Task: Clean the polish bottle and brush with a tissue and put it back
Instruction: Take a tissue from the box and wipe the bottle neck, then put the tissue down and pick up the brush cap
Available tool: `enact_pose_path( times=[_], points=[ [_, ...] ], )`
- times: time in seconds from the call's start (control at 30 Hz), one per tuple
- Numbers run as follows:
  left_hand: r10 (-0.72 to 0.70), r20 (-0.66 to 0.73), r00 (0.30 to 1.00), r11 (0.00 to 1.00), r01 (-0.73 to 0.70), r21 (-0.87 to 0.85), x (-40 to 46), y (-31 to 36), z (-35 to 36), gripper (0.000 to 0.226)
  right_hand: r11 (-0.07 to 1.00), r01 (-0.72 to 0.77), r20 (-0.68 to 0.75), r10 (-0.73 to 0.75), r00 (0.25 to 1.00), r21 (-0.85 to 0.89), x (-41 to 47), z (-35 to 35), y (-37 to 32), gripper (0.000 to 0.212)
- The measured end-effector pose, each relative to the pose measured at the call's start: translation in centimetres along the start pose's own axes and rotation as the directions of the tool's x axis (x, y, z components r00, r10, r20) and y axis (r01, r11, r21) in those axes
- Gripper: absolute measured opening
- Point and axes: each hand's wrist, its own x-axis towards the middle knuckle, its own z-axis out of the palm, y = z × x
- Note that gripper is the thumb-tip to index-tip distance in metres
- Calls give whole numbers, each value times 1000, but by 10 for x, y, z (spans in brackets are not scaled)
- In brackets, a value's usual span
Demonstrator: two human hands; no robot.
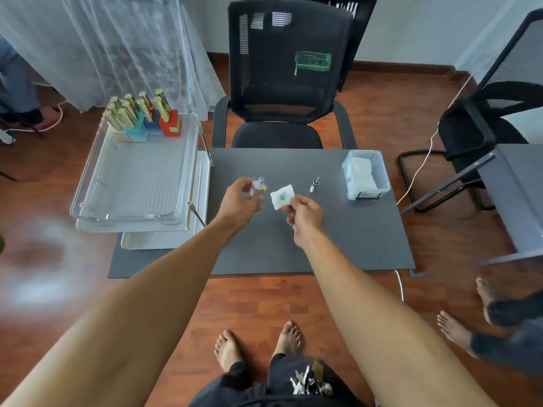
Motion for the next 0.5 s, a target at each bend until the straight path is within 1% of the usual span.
enact_pose_path(
  times=[0.07, 0.13, 0.2, 0.27, 0.37, 0.47, 0.5],
  points=[
    [-21, 19, 1000, 1000, 21, 0, -3, -8, 2, 18, 995, 2, 4, -1, 1000, -99, 7, -11, 12, 11],
    [-36, 26, 999, 999, 36, 7, -4, -15, 5, 25, 976, 13, -14, -16, 1000, -218, 14, -21, 22, 18],
    [-41, 31, 999, 999, 40, 18, -5, -21, 8, 26, 952, 32, -28, -42, 999, -306, 21, -29, 27, 24],
    [-43, 35, 998, 999, 43, 10, -3, -25, 11, 21, 930, 48, -38, -66, 997, -365, 28, -36, 30, 26],
    [-49, 39, 998, 999, 48, 17, 3, -27, 17, 24, 904, 54, -56, -86, 995, -425, 40, -45, 29, 18],
    [-54, 50, 997, 998, 53, 30, 10, -27, 23, 24, 878, 118, -50, -159, 986, -463, 53, -49, 23, 19],
    [-57, 54, 997, 998, 55, 33, 13, -27, 26, 24, 866, 140, -46, -184, 982, -480, 57, -50, 18, 23]
  ],
)
